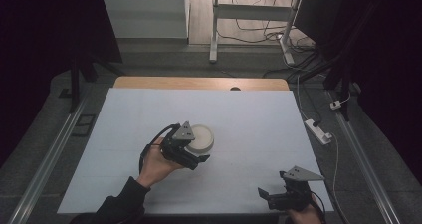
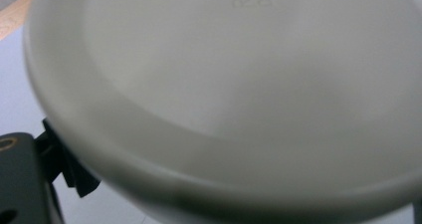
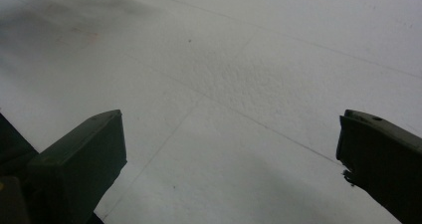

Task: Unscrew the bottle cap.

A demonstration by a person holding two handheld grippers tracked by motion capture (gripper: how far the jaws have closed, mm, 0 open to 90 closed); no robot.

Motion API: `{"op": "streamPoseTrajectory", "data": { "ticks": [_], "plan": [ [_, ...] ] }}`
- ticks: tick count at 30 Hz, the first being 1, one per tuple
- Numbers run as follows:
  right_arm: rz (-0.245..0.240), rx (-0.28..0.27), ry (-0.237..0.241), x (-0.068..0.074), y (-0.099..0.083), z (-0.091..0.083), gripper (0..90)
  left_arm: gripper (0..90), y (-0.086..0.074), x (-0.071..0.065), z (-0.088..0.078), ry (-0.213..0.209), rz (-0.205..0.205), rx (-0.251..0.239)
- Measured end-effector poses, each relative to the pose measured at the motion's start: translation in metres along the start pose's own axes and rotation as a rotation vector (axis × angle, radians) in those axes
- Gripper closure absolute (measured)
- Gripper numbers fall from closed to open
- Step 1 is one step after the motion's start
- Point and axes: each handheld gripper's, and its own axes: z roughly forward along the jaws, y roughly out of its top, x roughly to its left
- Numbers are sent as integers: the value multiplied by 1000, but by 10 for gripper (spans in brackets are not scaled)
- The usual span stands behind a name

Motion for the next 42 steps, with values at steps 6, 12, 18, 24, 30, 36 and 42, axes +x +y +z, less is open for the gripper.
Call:
{"op": "streamPoseTrajectory", "data": {
  "ticks": [6,12,18,24,30,36,42],
  "plan": [
    [-12,-21,28,6,6,-1,0,73,-2,0,1,-1,0,-3],
    [-36,-40,73,15,14,0,0,73,-3,-1,1,-7,-1,-12],
    [-61,-81,130,25,25,3,0,73,-4,-1,2,-15,1,-18],
    [-91,-103,159,33,34,5,0,73,-5,-2,2,-21,0,-26],
    [-129,-135,195,41,51,6,0,73,-5,-3,1,-27,-1,-35],
    [-166,-140,245,54,74,13,0,73,-4,-5,0,-33,0,-48],
    [-202,-114,272,64,93,24,0,73,-4,-6,0,-35,5,-47]
  ]
}}
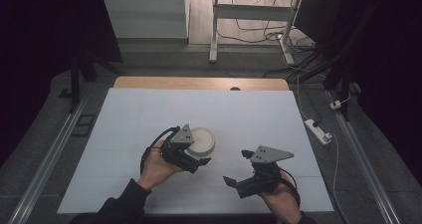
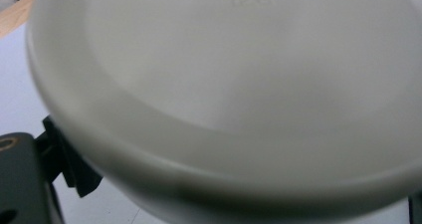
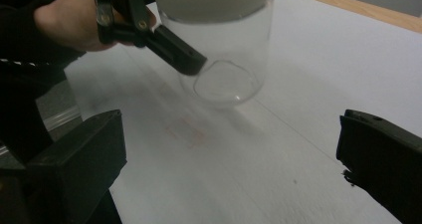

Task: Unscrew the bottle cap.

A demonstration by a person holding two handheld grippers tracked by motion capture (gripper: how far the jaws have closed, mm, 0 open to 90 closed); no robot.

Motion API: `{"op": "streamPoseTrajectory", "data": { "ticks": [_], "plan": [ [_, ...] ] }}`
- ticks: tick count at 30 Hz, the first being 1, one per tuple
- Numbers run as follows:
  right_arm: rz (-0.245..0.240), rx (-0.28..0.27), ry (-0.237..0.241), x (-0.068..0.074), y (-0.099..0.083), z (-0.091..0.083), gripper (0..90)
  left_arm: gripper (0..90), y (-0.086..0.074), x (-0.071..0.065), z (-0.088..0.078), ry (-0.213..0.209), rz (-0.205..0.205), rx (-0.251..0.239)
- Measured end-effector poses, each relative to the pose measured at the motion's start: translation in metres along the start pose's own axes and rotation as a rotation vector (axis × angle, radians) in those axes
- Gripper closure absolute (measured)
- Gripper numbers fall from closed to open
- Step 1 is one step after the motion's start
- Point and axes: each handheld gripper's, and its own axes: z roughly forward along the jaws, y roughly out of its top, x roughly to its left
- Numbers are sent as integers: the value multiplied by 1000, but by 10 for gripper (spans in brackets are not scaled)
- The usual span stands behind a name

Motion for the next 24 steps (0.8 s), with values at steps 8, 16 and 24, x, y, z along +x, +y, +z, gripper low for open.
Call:
{"op": "streamPoseTrajectory", "data": {
  "ticks": [8,16,24],
  "plan": [
    [-12,35,7,-1,18,15,0,73,0,0,1,-2,1,4],
    [-35,21,12,1,39,22,0,73,-1,0,3,-6,0,8],
    [-66,10,-10,5,58,42,0,74,0,-3,3,-14,10,11]
  ]
}}
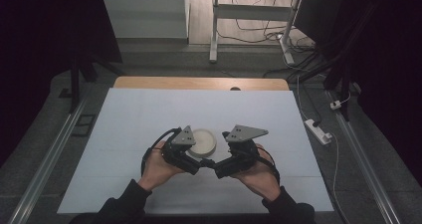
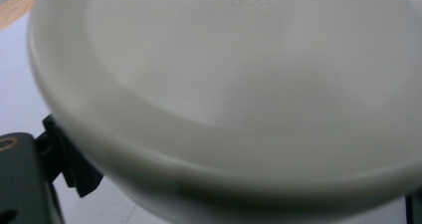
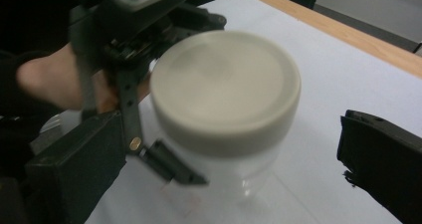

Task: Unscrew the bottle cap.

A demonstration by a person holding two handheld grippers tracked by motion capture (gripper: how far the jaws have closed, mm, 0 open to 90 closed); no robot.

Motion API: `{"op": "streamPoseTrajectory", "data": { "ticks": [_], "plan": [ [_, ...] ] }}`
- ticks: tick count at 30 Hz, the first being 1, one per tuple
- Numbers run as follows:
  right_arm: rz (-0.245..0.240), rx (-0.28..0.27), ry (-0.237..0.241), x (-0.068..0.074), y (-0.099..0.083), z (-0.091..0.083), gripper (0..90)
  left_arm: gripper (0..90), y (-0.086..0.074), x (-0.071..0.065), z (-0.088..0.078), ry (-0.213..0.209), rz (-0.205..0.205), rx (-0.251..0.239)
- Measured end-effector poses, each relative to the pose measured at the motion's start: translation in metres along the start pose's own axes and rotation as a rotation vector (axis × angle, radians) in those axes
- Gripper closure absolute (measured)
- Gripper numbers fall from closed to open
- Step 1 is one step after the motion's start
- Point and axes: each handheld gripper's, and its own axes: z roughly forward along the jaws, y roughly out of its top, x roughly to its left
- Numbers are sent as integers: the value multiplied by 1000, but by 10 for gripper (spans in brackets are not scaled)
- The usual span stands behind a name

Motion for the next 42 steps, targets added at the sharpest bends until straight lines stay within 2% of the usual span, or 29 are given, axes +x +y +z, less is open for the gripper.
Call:
{"op": "streamPoseTrajectory", "data": {
  "ticks": [5,10,13,17,19,20,21,22,24,27,29,32,33,35,36,38,42],
  "plan": [
    [-2,3,-8,0,4,15,0,73,1,-2,0,-6,9,-1],
    [14,-5,8,-1,4,25,0,74,3,-5,1,-15,6,-9],
    [16,-28,27,0,4,29,53,73,3,-7,1,-18,16,-5],
    [13,-35,36,0,5,31,61,74,4,-6,1,-23,20,1],
    [-2,-38,47,-1,4,31,66,74,4,-6,1,-40,40,13],
    [-5,-38,58,-1,4,31,69,74,4,-6,1,-40,40,13],
    [-10,-32,72,-2,4,30,69,74,3,-5,1,-67,49,17],
    [-15,-30,89,-3,4,30,69,74,3,-5,1,-67,49,17],
    [-24,-28,126,-6,4,29,70,74,3,-3,0,-108,61,12],
    [-39,-23,189,-12,4,28,70,74,3,-3,-1,-132,68,11],
    [-52,-19,232,-15,4,27,70,74,3,-2,-1,-170,84,13],
    [-92,-5,315,-20,4,27,69,74,2,-1,-1,-230,105,1],
    [-107,-3,344,-21,5,26,69,74,2,-1,-1,-230,105,1],
    [-131,2,392,-23,5,26,69,74,1,-2,-2,-266,125,-4],
    [-143,3,409,-24,5,26,69,74,1,-2,-2,-266,125,-4],
    [-161,1,432,-24,5,27,68,74,1,-2,-2,-272,131,-1],
    [-143,-11,417,-24,6,28,56,74,0,0,-3,-256,113,-19]
  ]
}}
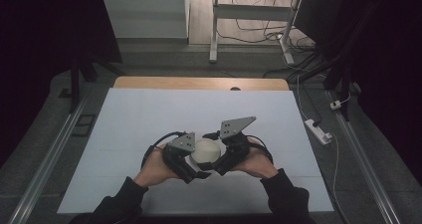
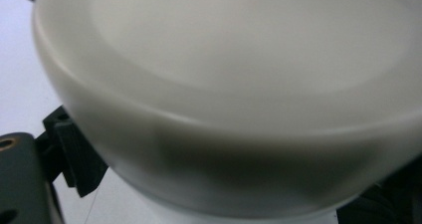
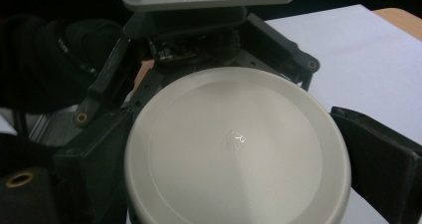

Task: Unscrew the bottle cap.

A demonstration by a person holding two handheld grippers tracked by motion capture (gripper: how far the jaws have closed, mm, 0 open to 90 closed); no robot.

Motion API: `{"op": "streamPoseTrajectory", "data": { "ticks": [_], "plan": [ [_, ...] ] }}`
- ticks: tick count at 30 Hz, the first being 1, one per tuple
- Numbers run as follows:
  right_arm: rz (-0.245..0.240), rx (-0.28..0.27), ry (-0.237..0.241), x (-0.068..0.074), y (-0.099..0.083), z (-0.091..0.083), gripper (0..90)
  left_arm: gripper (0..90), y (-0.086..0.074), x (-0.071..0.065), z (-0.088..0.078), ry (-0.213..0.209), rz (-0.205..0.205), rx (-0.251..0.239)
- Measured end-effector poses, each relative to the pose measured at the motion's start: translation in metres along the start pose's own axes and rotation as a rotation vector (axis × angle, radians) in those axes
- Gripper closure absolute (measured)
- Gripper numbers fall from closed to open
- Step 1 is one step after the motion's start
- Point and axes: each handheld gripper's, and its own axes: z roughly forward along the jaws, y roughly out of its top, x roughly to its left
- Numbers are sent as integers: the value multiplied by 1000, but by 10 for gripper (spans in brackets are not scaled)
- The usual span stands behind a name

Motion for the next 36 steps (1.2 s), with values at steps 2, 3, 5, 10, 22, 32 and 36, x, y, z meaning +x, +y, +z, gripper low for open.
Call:
{"op": "streamPoseTrajectory", "data": {
  "ticks": [2,3,5,10,22,32,36],
  "plan": [
    [30,-40,-60,1,4,-5,0,74,0,1,-2,35,-9,-10],
    [41,-50,-77,2,6,-7,0,74,-1,2,-3,66,-32,-21],
    [57,-64,-103,2,7,-9,0,74,-1,3,-4,84,-43,-20],
    [159,-67,-226,7,11,-12,0,74,-4,6,-4,184,-105,-14],
    [165,-53,-400,15,8,11,28,74,-2,3,-2,268,-168,-21],
    [122,-45,-304,17,6,10,68,74,-2,2,-4,135,-95,-48],
    [100,-46,-232,14,6,6,69,74,-1,3,-6,60,-57,-45]
  ]
}}
